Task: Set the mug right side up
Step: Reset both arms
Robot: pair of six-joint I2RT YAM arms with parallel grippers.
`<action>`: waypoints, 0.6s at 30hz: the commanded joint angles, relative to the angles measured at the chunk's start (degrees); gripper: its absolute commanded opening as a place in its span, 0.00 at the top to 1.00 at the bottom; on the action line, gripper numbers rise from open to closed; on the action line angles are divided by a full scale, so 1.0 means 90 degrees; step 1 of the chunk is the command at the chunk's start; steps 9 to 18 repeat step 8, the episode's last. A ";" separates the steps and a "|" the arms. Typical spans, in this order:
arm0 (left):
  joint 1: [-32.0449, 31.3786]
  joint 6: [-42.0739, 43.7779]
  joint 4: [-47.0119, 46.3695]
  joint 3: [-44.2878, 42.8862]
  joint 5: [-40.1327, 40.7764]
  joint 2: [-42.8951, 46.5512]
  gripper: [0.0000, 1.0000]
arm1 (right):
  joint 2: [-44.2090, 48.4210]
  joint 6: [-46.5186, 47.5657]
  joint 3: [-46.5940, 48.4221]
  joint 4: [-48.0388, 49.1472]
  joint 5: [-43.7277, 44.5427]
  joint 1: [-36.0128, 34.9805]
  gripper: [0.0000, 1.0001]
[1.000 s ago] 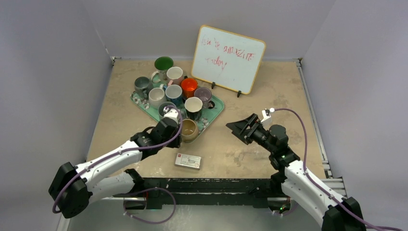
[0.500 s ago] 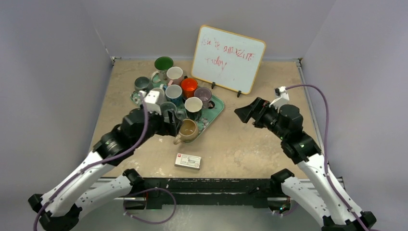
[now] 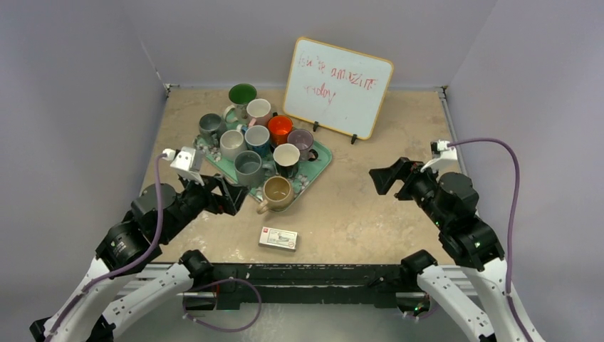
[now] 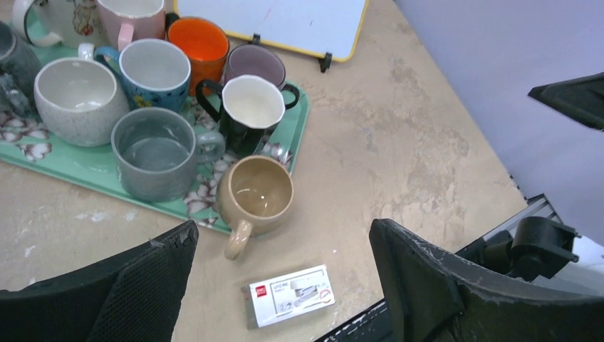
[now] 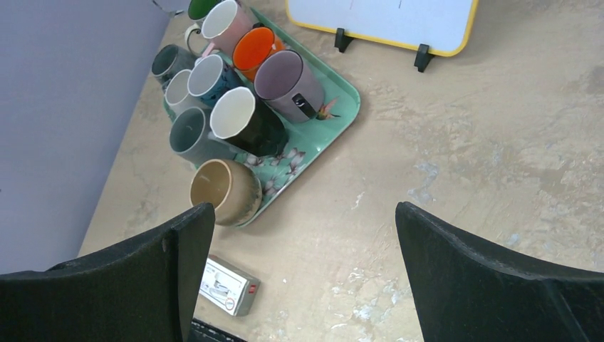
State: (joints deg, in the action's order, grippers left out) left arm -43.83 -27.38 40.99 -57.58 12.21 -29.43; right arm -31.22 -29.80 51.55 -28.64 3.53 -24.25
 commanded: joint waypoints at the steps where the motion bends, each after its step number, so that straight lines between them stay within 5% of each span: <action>1: 0.0021 -0.0060 0.0198 0.0253 -0.0095 0.0084 0.10 | 0.0063 0.0095 0.0184 -0.0126 -0.0037 0.0028 0.01; 18: 0.0026 -0.0088 0.0216 0.0294 -0.0116 0.0192 0.10 | 0.0034 -0.0112 0.0340 -0.0334 0.0069 0.0028 0.01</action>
